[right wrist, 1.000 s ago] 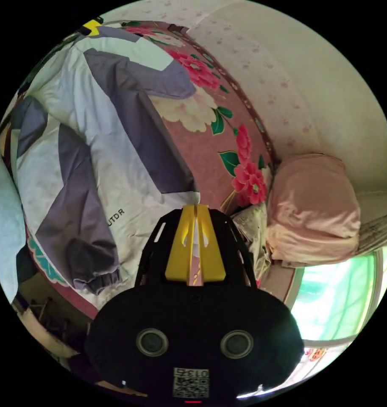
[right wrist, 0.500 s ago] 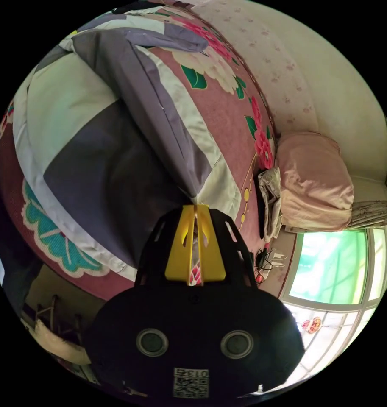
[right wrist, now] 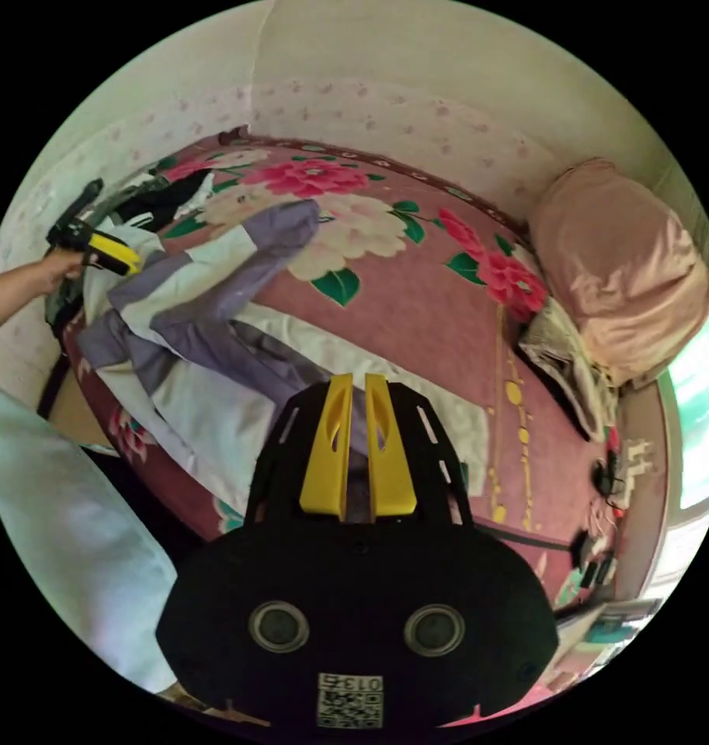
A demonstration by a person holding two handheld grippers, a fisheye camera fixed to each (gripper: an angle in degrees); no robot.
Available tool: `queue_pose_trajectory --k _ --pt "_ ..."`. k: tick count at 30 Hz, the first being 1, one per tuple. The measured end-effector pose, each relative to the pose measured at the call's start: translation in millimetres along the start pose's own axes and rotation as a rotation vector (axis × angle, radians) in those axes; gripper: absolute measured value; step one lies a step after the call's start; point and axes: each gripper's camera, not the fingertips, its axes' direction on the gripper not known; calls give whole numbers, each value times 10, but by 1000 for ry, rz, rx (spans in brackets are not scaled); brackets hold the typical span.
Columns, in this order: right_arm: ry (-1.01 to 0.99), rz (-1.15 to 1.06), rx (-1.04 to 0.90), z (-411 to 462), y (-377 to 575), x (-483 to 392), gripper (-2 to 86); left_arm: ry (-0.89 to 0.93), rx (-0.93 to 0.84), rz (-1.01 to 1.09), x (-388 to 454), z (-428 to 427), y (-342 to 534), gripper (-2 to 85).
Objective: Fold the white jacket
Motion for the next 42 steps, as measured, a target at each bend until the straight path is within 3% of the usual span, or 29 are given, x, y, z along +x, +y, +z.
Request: queue_pose_trajectory --k 2,4,7,11,13,18,21,22,23,27,30,34,37,42 --pt "-116 -32 -16 352 -314 -133 5 82 -51 -56 -75 359 -283 88" --pt "-174 -76 -63 677 -392 -263 2 29 -78 -48 -79 546 -392 73" --pt "-228 -180 -246 1259 -218 -436 0 -96 -175 127 40 887 -363 64" --pt "-189 -227 -215 1469 64 -422 -1 -207 -101 296 127 897 -94 46" --pt "-179 -217 -220 1380 -36 -345 -2 -189 -54 245 53 730 -15 36" --pt "-225 -166 7 1072 -447 -327 -1 -53 198 50 -187 317 74 46" --pt "-252 -169 -78 1477 -624 -514 0 -94 -5 163 -116 814 -57 21" --pt "-273 -189 -194 1771 -587 -590 0 -159 -149 216 -109 1118 -54 17" --pt "-313 -203 -271 2019 -482 -628 1 -147 -149 236 -168 1240 13 15" --pt "-357 -123 -193 1937 -392 -299 10 12 -54 29 -705 1044 175 22" --pt "-381 34 -41 1774 -569 215 46 78 172 -115 -1054 706 315 81" --pt "-422 73 0 2083 -1369 658 80 305 151 -116 -1198 774 -110 139" --pt "-417 10 12 2355 -2107 754 86 207 129 -112 -1259 922 -417 145" --pt "-430 -73 -23 2878 -3265 826 103 254 90 -172 -1816 1335 -1116 159"
